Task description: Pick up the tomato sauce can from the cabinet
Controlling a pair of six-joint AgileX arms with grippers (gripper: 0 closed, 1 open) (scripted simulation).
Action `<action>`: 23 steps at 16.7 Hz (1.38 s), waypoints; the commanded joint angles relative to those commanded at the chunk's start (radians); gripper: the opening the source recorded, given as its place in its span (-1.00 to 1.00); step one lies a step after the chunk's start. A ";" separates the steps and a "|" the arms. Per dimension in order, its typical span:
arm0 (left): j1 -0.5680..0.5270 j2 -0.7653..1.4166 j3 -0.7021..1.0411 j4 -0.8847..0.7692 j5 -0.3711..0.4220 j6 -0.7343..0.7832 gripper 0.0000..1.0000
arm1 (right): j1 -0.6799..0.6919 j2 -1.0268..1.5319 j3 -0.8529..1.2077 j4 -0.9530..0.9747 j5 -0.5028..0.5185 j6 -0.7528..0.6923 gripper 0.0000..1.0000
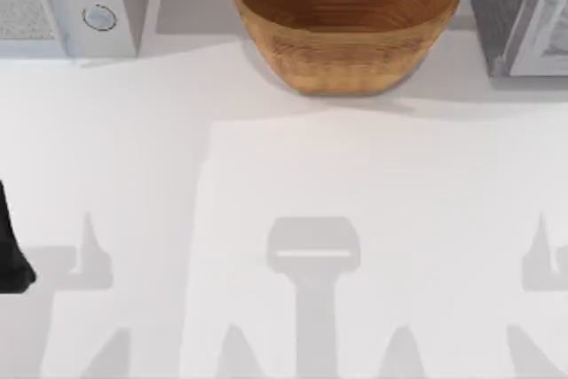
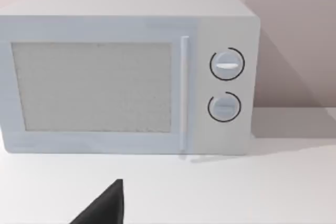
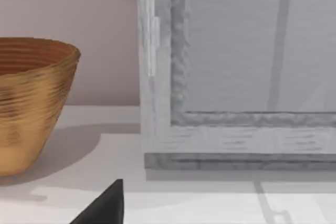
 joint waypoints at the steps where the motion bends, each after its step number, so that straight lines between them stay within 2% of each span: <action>1: 0.000 0.000 0.000 0.000 0.000 0.000 1.00 | 0.000 0.000 0.000 0.000 0.000 0.000 1.00; 4: 0.000 0.000 0.000 0.000 0.000 0.000 1.00 | 0.005 0.028 0.032 -0.007 0.004 0.001 1.00; 8: 0.000 0.000 0.000 0.000 0.000 0.000 1.00 | 0.029 0.184 0.222 -0.053 0.026 0.004 1.00; 23: 0.000 0.000 0.000 0.000 0.000 0.000 1.00 | 0.161 1.171 1.528 -0.370 0.175 0.015 1.00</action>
